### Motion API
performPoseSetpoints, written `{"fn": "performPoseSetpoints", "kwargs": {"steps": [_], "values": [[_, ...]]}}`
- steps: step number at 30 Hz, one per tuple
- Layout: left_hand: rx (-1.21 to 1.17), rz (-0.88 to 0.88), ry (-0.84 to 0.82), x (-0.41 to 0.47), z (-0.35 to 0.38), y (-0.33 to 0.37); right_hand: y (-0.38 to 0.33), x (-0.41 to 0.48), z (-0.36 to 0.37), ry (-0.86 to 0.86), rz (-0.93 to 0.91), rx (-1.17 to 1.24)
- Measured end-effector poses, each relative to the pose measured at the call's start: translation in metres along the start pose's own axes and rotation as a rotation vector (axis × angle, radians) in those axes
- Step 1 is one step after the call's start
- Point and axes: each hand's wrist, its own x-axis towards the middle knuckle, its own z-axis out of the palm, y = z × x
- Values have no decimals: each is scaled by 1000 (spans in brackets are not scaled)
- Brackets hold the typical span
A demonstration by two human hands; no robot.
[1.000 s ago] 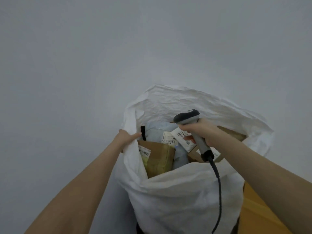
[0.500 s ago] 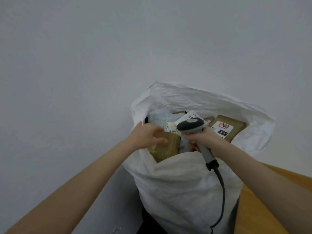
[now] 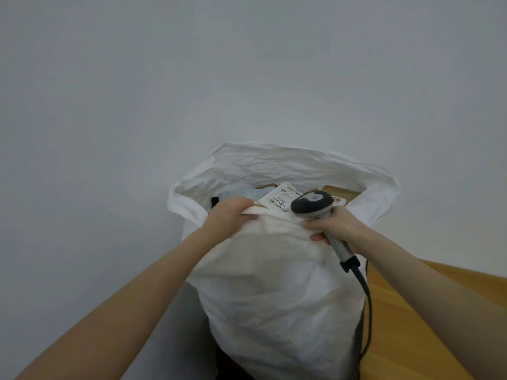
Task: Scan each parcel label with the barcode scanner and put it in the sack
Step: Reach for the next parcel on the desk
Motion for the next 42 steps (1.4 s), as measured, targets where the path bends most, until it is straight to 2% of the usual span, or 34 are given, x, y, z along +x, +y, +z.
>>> {"fn": "performPoseSetpoints", "kwargs": {"steps": [3,7,10,13,18,20,23,25,29,32,33,34,36,38,39,41,42], "values": [[-83,28,135,7,-15,-6,-6,4,-8,38,-42,-95],[-61,22,125,11,-34,-1,-10,9,-10,93,-84,9],[47,-96,-57,10,-43,7,-12,11,-13,94,-90,45],[96,-140,-234,15,-37,27,-8,10,-12,116,-84,50],[314,-111,-260,30,-5,60,-8,6,-17,211,-115,104],[200,-112,-210,39,-11,65,-18,4,-28,222,-154,164],[-4,-61,34,60,-42,67,-45,2,-46,240,-243,237],[-10,-26,130,65,-51,66,-60,3,-57,260,-278,257],[87,-14,182,67,-37,66,-70,5,-75,244,-258,331],[75,50,259,66,-44,77,-77,9,-77,233,-274,342],[90,82,213,61,-41,81,-79,11,-76,218,-271,342],[141,113,94,54,-33,84,-80,15,-73,191,-250,336],[259,119,-304,34,-6,91,-75,20,-65,87,-135,260],[222,49,-732,18,13,93,-60,22,-59,-25,49,87],[162,8,-880,12,19,92,-50,21,-57,-48,132,10],[15,-74,-997,12,18,85,-34,20,-58,-26,231,-48],[-49,-106,-969,18,15,80,-30,22,-60,-5,248,-51]]}}
